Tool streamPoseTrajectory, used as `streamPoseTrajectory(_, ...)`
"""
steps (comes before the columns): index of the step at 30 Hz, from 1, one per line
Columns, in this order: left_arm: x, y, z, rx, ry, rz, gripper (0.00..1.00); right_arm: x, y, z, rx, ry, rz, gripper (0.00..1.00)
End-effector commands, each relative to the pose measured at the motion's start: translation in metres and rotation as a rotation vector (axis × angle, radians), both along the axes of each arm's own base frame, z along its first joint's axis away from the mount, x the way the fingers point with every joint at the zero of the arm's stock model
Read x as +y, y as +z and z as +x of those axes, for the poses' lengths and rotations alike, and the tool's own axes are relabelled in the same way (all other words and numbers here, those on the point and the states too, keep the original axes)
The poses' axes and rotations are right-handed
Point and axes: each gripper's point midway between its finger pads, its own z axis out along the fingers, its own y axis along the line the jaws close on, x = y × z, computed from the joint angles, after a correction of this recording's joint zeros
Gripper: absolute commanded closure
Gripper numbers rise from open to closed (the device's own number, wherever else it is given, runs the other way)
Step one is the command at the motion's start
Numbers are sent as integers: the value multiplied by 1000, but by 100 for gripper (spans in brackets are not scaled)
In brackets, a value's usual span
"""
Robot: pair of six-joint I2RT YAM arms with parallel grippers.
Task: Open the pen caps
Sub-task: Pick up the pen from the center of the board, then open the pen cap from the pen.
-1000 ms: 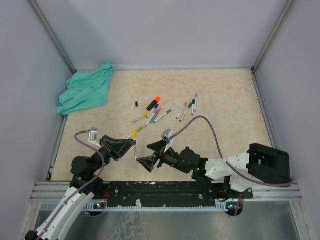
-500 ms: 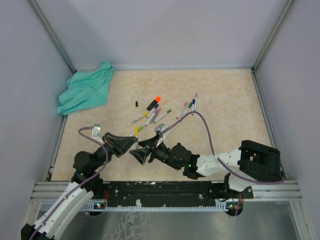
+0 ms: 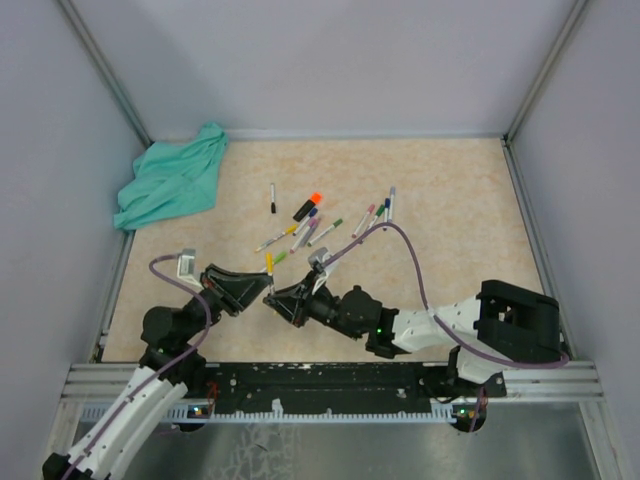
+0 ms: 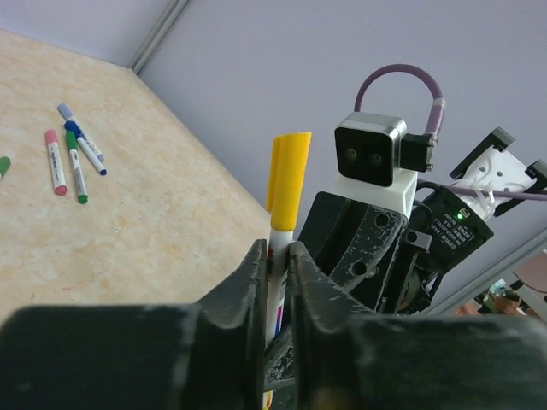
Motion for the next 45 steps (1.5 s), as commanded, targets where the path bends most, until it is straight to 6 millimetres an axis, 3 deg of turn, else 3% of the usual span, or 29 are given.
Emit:
streamPoseTrajectory(1,0,8,-6,-24,-15,10,71,8,31,-9,-40,42,97,95)
streamPoseTrajectory(5,2,2,-2,52,8,48,26,-5,24,-18,-73,80,105,100)
streamPoseTrajectory(7,-1,0,-5,68,-11,91,10,-13,20,-23,-91,97,94,100)
streamPoseTrajectory(10,-5,2,-14,36,-57,149,1,-24,11,-26,-85,100,64,100)
streamPoseTrajectory(16,-8,-1,-13,40,-77,242,1,-36,0,-28,-78,102,-11,100)
streamPoseTrajectory(21,-17,-9,-11,79,-130,302,16,-35,-5,-31,-77,124,-56,100)
streamPoseTrajectory(24,-20,-3,-14,53,-155,290,25,-31,-9,-34,-74,142,-67,100)
streamPoseTrajectory(29,-20,6,-19,15,-174,273,29,-24,-9,-38,-70,173,-64,100)
streamPoseTrajectory(35,-21,2,-24,15,-200,273,39,-19,-8,-41,-70,199,-66,100)
streamPoseTrajectory(41,-24,-1,-30,16,-241,262,63,-15,-11,-42,-63,210,-67,100)
streamPoseTrajectory(45,-24,-2,-32,12,-250,265,93,-14,-10,-44,-62,220,-64,100)
